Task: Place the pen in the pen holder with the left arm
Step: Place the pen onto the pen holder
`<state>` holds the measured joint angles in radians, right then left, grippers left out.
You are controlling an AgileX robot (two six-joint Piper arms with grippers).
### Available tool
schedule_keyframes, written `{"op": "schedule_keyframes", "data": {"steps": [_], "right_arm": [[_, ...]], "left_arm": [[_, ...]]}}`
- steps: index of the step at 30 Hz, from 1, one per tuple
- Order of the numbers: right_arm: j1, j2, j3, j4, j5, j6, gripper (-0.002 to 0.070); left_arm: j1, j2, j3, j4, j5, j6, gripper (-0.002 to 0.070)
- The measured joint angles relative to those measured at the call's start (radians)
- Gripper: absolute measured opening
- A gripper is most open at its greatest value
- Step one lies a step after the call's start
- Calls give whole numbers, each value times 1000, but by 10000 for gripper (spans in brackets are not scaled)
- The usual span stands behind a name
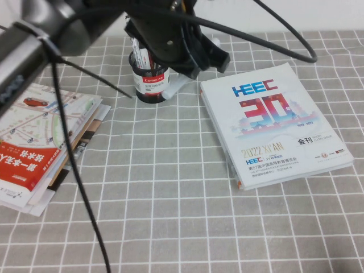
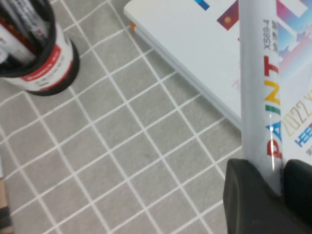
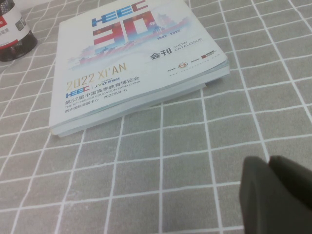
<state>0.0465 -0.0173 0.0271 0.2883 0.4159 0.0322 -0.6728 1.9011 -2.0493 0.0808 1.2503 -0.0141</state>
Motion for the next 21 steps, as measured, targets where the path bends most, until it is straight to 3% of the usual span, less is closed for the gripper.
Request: {"op": "schedule_keyframes", "data": {"steps": [7,17,21], "right_arm": [[0,0,0,0,0,0,-15],[0,0,0,0,0,0,-15],[0,0,0,0,0,0,-15]], "left_arm": [[0,-150,160,10,-97,14,109],[6,-484,722,45,-745,-32,109],[65,-554,944,60,-1064,-108,109]]}}
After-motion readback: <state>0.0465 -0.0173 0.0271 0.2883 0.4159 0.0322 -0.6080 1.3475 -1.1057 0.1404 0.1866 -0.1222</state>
